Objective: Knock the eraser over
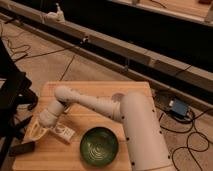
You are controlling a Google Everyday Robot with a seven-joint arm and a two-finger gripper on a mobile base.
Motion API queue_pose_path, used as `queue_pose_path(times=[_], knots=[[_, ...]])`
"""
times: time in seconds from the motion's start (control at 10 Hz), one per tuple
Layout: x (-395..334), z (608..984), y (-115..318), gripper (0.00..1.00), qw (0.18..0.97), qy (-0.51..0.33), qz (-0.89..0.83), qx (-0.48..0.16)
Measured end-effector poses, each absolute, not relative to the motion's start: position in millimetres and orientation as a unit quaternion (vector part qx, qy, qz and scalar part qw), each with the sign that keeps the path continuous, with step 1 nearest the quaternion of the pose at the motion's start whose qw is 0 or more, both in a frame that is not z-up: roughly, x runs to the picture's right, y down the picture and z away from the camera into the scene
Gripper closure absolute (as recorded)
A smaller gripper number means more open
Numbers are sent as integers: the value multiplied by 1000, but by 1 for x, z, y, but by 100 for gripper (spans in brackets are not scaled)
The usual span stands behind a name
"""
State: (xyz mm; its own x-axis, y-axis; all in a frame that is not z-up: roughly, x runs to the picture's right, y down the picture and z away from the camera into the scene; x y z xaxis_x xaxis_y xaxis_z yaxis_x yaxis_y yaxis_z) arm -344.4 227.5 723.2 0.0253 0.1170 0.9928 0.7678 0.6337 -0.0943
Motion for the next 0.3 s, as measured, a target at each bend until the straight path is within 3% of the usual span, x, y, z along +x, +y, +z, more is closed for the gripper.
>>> queue_pose_path(times=[0.2, 0.3], knots=[[-345, 724, 227, 96, 630, -648, -258, -341], [-346, 723, 229, 87, 629, -648, -259, -342]])
